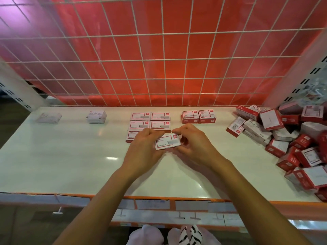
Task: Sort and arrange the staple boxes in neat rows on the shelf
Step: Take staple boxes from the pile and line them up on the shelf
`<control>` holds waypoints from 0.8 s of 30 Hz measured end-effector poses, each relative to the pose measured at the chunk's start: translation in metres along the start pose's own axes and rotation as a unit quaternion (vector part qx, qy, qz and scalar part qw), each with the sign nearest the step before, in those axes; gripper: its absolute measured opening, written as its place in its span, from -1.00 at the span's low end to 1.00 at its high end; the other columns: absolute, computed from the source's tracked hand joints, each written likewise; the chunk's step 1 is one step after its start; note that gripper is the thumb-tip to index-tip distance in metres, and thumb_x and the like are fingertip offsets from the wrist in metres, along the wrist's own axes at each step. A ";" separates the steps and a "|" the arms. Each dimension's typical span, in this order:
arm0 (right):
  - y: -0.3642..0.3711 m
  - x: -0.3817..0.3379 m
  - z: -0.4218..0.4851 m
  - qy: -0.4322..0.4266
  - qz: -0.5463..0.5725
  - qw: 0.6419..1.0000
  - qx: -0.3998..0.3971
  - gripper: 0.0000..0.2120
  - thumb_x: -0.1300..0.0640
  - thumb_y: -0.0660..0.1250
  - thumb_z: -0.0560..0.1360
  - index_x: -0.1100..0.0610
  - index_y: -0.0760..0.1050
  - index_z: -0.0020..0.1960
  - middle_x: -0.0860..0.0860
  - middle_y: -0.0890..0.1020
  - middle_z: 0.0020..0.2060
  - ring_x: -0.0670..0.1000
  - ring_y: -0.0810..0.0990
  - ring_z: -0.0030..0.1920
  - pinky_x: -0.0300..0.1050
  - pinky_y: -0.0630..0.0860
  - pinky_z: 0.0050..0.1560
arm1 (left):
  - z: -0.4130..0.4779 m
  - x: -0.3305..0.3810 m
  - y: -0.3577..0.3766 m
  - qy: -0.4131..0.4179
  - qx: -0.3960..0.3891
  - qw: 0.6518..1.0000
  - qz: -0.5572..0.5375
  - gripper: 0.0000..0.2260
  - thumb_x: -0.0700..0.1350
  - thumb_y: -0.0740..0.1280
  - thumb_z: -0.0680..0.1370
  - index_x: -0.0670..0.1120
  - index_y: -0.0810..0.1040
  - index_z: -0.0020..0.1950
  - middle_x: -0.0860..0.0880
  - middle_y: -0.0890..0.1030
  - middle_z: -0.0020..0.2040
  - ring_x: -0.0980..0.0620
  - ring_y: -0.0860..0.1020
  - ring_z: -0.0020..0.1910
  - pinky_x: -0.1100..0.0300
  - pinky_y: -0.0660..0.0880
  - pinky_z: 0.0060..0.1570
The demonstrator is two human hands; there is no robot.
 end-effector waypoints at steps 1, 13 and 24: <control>0.004 -0.002 0.000 0.006 -0.001 1.000 0.002 -0.51 0.03 0.43 0.45 0.06 0.43 0.35 0.01 0.50 0.14 -0.14 0.42 -0.03 -0.47 0.37 -0.09 | -0.003 -0.003 -0.003 -0.002 0.008 1.000 0.015 -0.50 0.05 0.40 0.49 0.07 0.40 0.42 0.03 0.46 0.33 0.04 0.37 0.30 0.28 0.31 0.19; 0.022 -0.006 0.000 0.120 0.016 0.990 0.067 -0.58 0.03 0.36 0.50 -0.01 0.44 0.34 0.02 0.50 0.19 -0.01 0.50 0.18 -0.20 0.40 0.25 | -0.028 -0.037 -0.017 0.018 0.031 0.980 0.193 -0.55 -0.03 0.51 0.40 -0.09 0.56 0.25 -0.09 0.59 0.20 -0.13 0.52 0.21 -0.03 0.52 0.11; 0.029 -0.013 0.007 0.168 0.026 0.979 0.112 -0.58 0.12 0.39 0.49 0.05 0.45 0.33 0.01 0.56 0.23 0.03 0.55 0.19 -0.10 0.44 0.24 | -0.032 -0.059 -0.023 0.027 0.017 0.987 0.160 -0.61 -0.08 0.52 0.37 -0.12 0.61 0.17 -0.09 0.62 0.12 -0.12 0.56 0.11 -0.01 0.56 0.00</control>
Point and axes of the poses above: each hand's wrist, its own z-axis towards the middle knuckle, its own y-axis out of the palm, x = y × z, the point moved 7 cm from there along z, towards the middle knuckle
